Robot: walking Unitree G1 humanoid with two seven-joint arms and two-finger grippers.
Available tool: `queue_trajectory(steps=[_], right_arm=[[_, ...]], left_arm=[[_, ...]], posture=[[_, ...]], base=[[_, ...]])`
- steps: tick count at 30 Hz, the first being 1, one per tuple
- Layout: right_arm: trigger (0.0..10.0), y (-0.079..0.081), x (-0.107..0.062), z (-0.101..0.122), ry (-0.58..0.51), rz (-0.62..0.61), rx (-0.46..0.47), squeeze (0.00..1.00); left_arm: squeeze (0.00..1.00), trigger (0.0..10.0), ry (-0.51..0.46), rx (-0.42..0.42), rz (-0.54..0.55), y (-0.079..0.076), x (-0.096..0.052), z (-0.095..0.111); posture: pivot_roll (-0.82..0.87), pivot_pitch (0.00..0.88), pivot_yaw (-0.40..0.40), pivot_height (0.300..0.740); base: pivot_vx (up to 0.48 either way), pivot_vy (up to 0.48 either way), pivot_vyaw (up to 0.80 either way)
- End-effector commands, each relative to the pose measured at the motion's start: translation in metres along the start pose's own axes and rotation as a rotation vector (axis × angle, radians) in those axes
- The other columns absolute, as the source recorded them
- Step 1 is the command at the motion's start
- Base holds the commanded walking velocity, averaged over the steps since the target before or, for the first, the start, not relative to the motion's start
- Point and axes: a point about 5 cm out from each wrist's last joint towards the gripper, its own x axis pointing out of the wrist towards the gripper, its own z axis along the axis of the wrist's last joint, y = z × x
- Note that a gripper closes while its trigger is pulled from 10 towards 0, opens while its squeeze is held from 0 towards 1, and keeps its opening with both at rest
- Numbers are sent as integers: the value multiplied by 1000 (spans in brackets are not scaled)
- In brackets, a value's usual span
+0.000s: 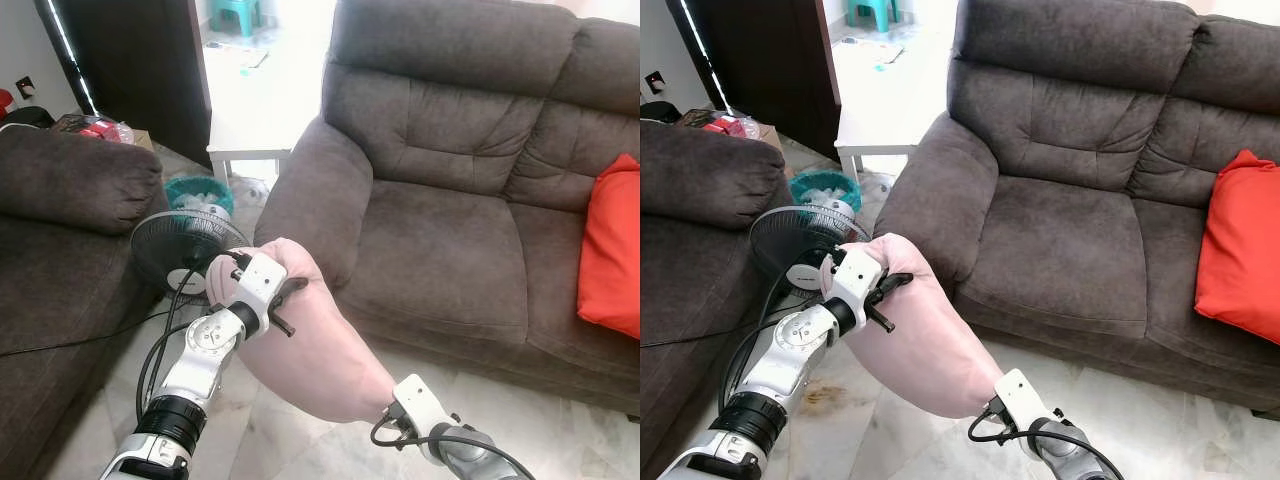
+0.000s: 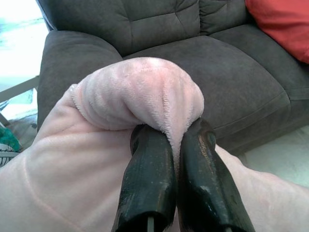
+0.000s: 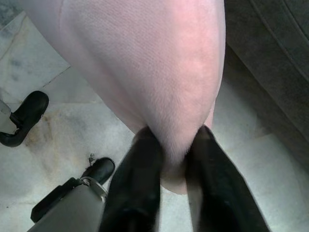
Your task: Move the pillow to the sofa from floor
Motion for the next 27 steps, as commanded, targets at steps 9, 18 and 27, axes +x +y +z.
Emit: queue_trajectory(steps=[9,18,27], right_arm=[[0,3,-1,-8,14,5,23,0],[0,-11,-3,5,-61,-79,48,0],[10000,-40,-18,50,-421,-216,246,0]], left_arm=[[0,10000,-132,35,7,5,7,32],[0,10000,-52,43,-7,0,1,12],[0,10000,2,1,285,10,-14,-15]], posture=[[120,48,-77,740],[114,50,-72,740],[105,52,-74,740]], base=[[0,0,0],[0,0,0],[0,0,0]])
